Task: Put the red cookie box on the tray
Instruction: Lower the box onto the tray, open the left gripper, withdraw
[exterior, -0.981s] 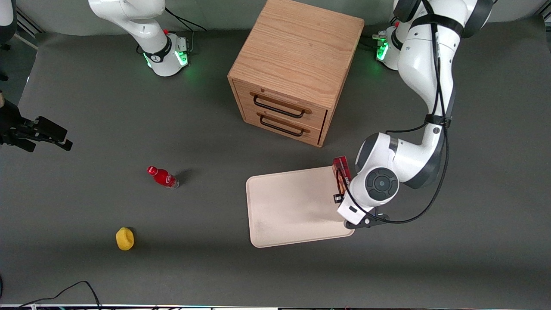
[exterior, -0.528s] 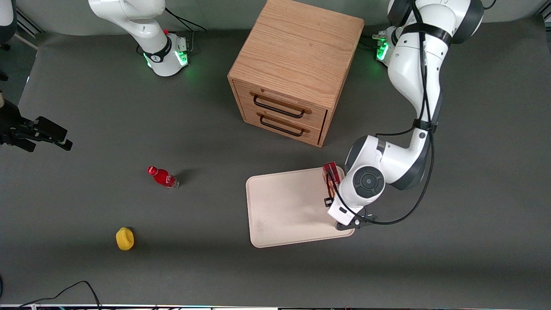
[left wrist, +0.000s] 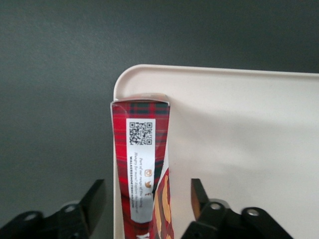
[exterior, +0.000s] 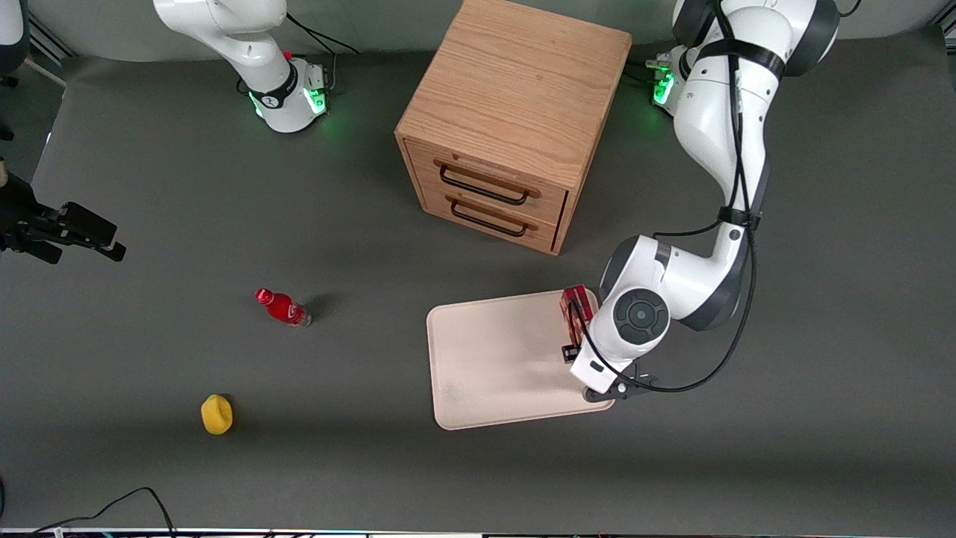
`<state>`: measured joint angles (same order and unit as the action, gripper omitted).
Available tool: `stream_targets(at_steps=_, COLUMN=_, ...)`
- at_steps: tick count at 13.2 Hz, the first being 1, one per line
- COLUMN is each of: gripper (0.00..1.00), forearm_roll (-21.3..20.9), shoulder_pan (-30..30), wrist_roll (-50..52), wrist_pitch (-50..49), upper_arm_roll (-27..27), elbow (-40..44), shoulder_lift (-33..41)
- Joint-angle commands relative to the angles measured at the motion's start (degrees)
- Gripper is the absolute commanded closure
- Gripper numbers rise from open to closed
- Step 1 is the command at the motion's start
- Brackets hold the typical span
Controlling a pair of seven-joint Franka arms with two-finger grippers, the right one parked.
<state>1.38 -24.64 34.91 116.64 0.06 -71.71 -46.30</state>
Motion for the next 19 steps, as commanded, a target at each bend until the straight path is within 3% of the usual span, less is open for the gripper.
stream_targets(at_steps=1, gripper=0.00, forearm_roll=-0.06, shoulder_pan=2.04, wrist_roll=0.25, wrist_pitch=-10.85, upper_arm_roll=0.65, elbow=0.34, shoulder_lift=6.73)
stream_targets(at_steps=3, gripper=0.00, forearm_roll=0.20, shoulder_pan=6.69, wrist_roll=-5.68, wrist_pitch=-19.22, upper_arm_roll=0.65, elbow=-0.35, shoulder_lift=13.32)
stream_targets(at_steps=4, gripper=0.00, forearm_roll=-0.06, shoulder_pan=8.45, wrist_roll=-13.73, wrist_pitch=-22.30, upper_arm_roll=0.91, elbow=-1.14, shoulder_lift=16.04)
stream_targets(at_steps=7, gripper=0.00, forearm_roll=-2.51, shoulder_pan=14.70, wrist_roll=-28.03, wrist_pitch=-23.57, upper_arm_roll=1.09, elbow=-7.45, shoulder_lift=24.30)
stream_targets(at_steps=8, gripper=0.00, forearm_roll=-4.09, shoulder_pan=16.45, wrist_roll=-28.75, wrist_pitch=-22.08, upper_arm_roll=1.09, elbow=-11.39, shoulder_lift=27.64)
stream_targets(at_steps=11, gripper=0.00, forearm_roll=-3.58, shoulder_pan=21.55, wrist_roll=-33.22, wrist_pitch=-5.52, upper_arm_roll=1.17, elbow=-31.40, shoulder_lift=40.55)
stream_targets(at_steps=12, gripper=0.00, forearm_roll=-3.23, shoulder_pan=24.18, wrist_roll=-36.89, wrist_pitch=-2.67, upper_arm_roll=1.09, elbow=-34.60, shoulder_lift=43.03)
stream_targets(at_steps=17, gripper=0.00, forearm_roll=-2.35, shoulder_pan=25.00, wrist_roll=-40.36, wrist_pitch=-17.39, upper_arm_roll=1.09, elbow=-24.73, shoulder_lift=43.94)
stream_targets(at_steps=19, gripper=0.00, forearm_roll=-2.26, shoulder_pan=24.38, wrist_roll=-40.36, wrist_pitch=-17.24, upper_arm_roll=0.91, elbow=-23.13, shoulder_lift=42.01)
